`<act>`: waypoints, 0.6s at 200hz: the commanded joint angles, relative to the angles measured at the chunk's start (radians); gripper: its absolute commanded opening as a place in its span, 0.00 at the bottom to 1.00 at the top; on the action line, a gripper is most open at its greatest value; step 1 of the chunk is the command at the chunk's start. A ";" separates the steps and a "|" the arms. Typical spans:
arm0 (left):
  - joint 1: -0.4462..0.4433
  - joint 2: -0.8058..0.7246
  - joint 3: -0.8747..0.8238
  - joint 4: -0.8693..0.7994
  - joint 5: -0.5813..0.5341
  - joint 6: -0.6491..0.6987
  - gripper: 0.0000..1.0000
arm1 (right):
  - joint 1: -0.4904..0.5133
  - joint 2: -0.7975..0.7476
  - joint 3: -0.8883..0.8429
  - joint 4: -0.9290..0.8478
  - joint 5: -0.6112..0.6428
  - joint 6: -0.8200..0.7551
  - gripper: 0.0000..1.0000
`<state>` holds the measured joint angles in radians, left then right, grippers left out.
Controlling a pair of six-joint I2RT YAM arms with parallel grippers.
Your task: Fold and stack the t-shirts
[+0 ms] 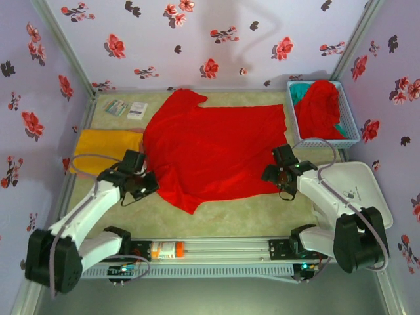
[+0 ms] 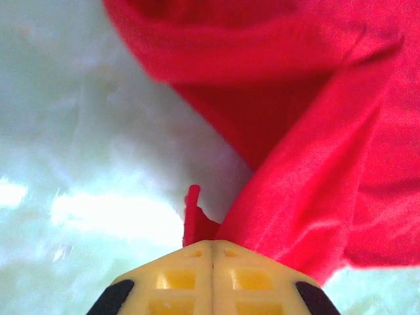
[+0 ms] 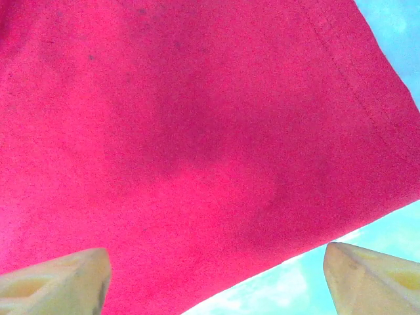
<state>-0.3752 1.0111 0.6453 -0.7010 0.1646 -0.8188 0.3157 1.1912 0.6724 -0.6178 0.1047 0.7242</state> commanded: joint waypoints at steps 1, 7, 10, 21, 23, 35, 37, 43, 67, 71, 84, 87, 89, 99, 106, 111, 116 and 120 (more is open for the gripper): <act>-0.033 -0.131 -0.036 -0.257 -0.022 -0.086 0.00 | -0.007 -0.013 0.001 -0.016 0.011 -0.022 0.85; -0.044 -0.173 -0.043 -0.305 -0.040 -0.108 0.00 | -0.009 -0.014 0.000 -0.017 0.012 -0.021 0.85; -0.051 -0.192 -0.045 -0.327 -0.048 -0.119 0.00 | -0.008 -0.015 0.000 -0.016 0.014 -0.021 0.85; -0.066 -0.270 -0.057 -0.406 -0.069 -0.161 0.00 | -0.010 -0.012 -0.001 -0.013 0.014 -0.022 0.85; -0.067 -0.282 -0.058 -0.419 -0.070 -0.169 0.00 | -0.010 -0.012 0.000 -0.014 0.014 -0.022 0.85; -0.078 -0.354 -0.069 -0.474 -0.069 -0.218 0.00 | -0.010 -0.006 0.006 -0.026 0.017 -0.022 0.85; -0.082 -0.361 -0.072 -0.477 -0.067 -0.227 0.00 | -0.010 -0.004 0.007 -0.027 0.018 -0.021 0.85; -0.090 -0.394 -0.080 -0.483 -0.065 -0.251 0.00 | -0.010 -0.004 0.006 -0.032 0.023 -0.020 0.85; -0.113 -0.456 -0.115 -0.466 -0.050 -0.322 0.00 | -0.012 -0.011 0.005 -0.047 0.049 -0.009 0.86; -0.114 -0.454 -0.120 -0.456 -0.047 -0.325 0.00 | -0.013 -0.014 0.004 -0.051 0.056 -0.005 0.86; -0.119 -0.439 -0.126 -0.427 -0.041 -0.324 0.00 | -0.014 -0.027 0.001 -0.068 0.083 0.011 0.87; -0.119 -0.432 -0.125 -0.419 -0.040 -0.323 0.00 | -0.015 -0.031 0.001 -0.075 0.090 0.015 0.87; -0.119 -0.428 -0.124 -0.417 -0.040 -0.322 0.00 | -0.014 -0.034 0.000 -0.078 0.096 0.019 0.87; -0.120 -0.406 -0.116 -0.387 -0.039 -0.313 0.00 | -0.020 -0.046 -0.002 -0.108 0.136 0.038 0.89; -0.120 -0.389 -0.109 -0.366 -0.038 -0.305 0.00 | -0.028 -0.057 -0.004 -0.126 0.158 0.052 0.89; -0.119 -0.377 -0.104 -0.352 -0.039 -0.302 0.00 | -0.036 -0.063 -0.007 -0.137 0.165 0.057 0.90; -0.120 -0.364 -0.097 -0.339 -0.040 -0.295 0.00 | -0.043 -0.074 -0.010 -0.142 0.169 0.060 0.90; -0.119 -0.353 -0.095 -0.328 -0.040 -0.290 0.00 | -0.051 -0.081 -0.014 -0.145 0.170 0.064 0.90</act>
<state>-0.4892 0.6086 0.5400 -1.0672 0.1314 -1.0985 0.2966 1.1576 0.6724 -0.6788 0.1825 0.7387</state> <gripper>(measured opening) 0.043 0.894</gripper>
